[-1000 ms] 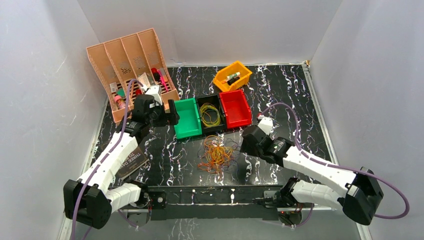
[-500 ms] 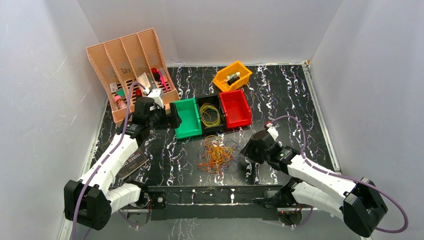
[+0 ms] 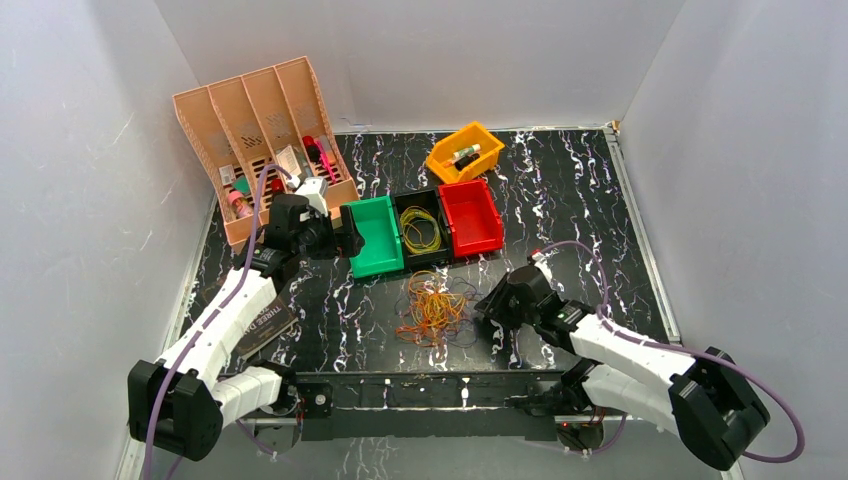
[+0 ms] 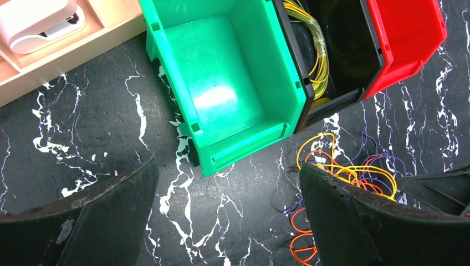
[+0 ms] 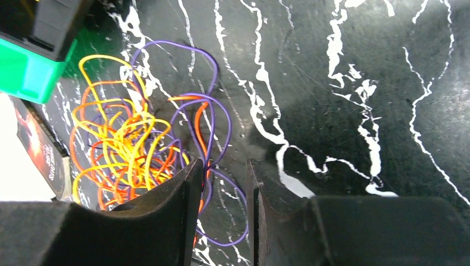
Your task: Untangle the cables
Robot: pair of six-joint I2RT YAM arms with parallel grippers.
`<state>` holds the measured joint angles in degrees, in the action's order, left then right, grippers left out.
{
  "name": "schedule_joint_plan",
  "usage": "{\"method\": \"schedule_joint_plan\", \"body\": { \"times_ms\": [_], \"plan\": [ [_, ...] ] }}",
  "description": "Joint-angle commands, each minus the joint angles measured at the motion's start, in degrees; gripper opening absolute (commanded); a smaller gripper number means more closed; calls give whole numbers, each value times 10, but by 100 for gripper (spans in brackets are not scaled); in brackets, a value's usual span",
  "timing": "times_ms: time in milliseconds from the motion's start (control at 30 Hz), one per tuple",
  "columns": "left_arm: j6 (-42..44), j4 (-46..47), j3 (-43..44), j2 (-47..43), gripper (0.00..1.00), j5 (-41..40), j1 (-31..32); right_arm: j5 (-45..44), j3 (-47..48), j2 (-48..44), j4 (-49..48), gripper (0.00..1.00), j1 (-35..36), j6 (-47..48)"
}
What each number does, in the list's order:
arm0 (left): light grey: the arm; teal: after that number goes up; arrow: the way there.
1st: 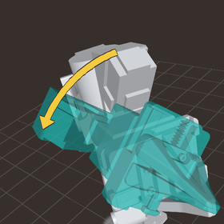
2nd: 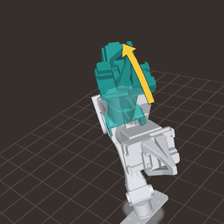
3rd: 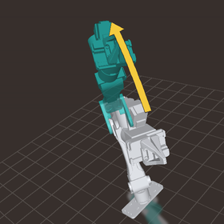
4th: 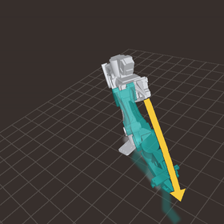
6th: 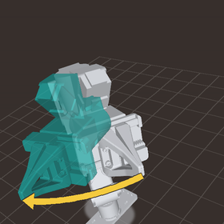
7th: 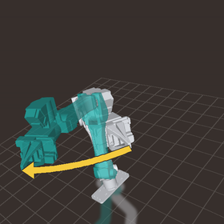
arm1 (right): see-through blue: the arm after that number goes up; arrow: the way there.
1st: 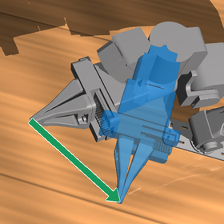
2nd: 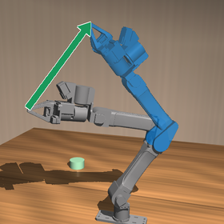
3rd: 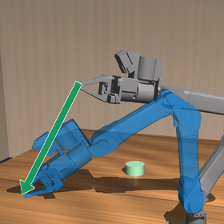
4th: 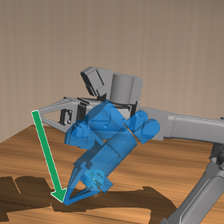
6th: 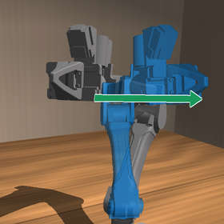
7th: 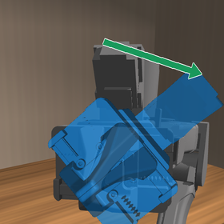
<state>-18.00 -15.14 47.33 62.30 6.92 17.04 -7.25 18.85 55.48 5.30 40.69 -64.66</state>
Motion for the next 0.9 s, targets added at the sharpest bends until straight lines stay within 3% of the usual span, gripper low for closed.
{"method": "schedule_joint_plan", "body": {
  "times_ms": [0,300,533,867],
  "plan": [
    [1,5,1,-5,98,14,-2,29,-30,16,-95,40,-11,-6],
    [2,6,1,-3,98,13,-3,28,-25,25,-116,25,-18,21],
    [2,7,3,2,98,14,-2,10,3,-13,-88,0,-18,73],
    [6,40,-9,-34,98,36,-2,19,100,-56,-38,0,-18,228]
  ]
}}
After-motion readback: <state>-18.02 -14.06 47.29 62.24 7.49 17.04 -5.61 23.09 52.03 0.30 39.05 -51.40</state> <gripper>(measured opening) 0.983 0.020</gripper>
